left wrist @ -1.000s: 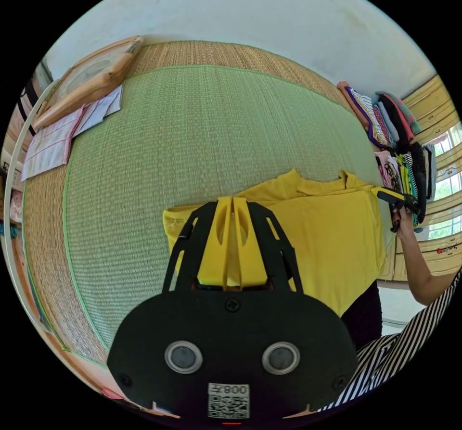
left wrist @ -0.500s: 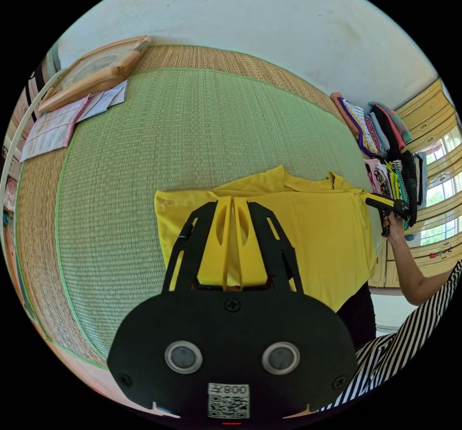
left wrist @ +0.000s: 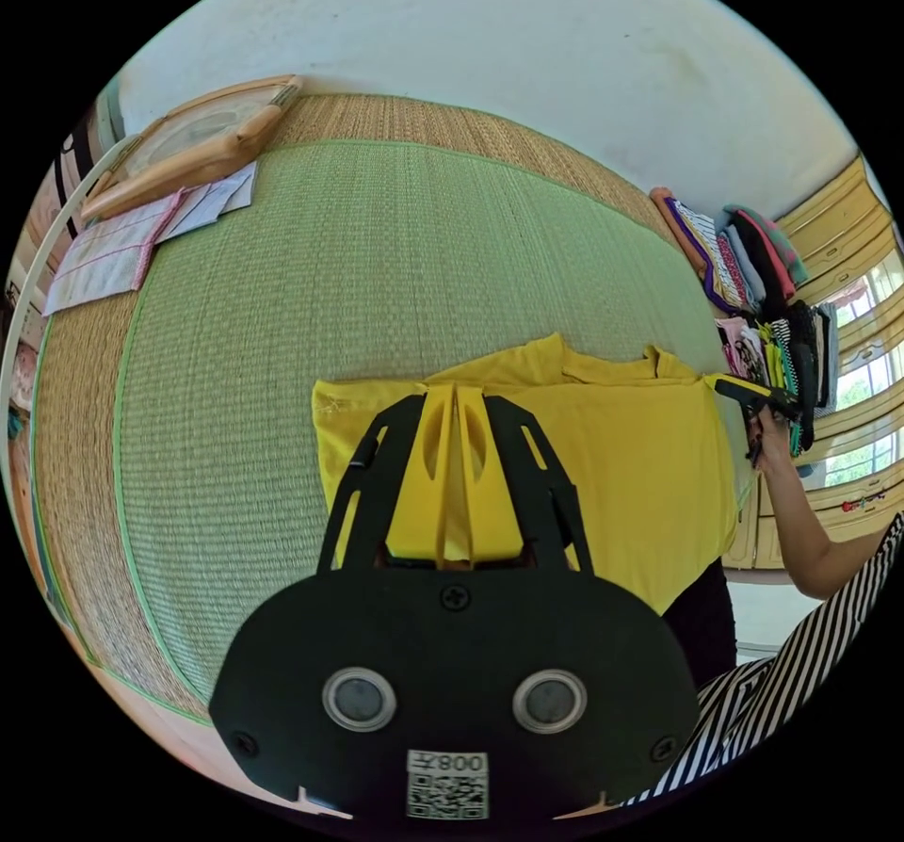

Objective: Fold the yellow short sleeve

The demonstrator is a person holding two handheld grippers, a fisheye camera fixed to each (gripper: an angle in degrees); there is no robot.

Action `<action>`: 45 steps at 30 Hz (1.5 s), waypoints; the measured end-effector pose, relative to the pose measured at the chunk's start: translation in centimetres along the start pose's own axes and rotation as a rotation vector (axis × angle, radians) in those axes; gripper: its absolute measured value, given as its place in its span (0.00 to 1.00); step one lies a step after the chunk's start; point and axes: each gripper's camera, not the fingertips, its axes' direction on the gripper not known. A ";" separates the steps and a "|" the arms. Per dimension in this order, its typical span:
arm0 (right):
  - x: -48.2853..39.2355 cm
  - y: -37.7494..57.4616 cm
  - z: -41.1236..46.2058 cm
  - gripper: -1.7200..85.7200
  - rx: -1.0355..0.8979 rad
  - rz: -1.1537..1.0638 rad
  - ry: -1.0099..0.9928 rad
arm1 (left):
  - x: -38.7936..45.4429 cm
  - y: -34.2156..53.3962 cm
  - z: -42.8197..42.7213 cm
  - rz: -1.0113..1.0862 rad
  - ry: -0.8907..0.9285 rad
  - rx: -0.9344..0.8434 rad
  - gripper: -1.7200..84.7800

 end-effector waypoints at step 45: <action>-4.5 -1.7 2.4 0.14 -0.098 -0.015 0.134 | 9.1 -6.3 6.6 0.144 -0.058 -0.200 0.09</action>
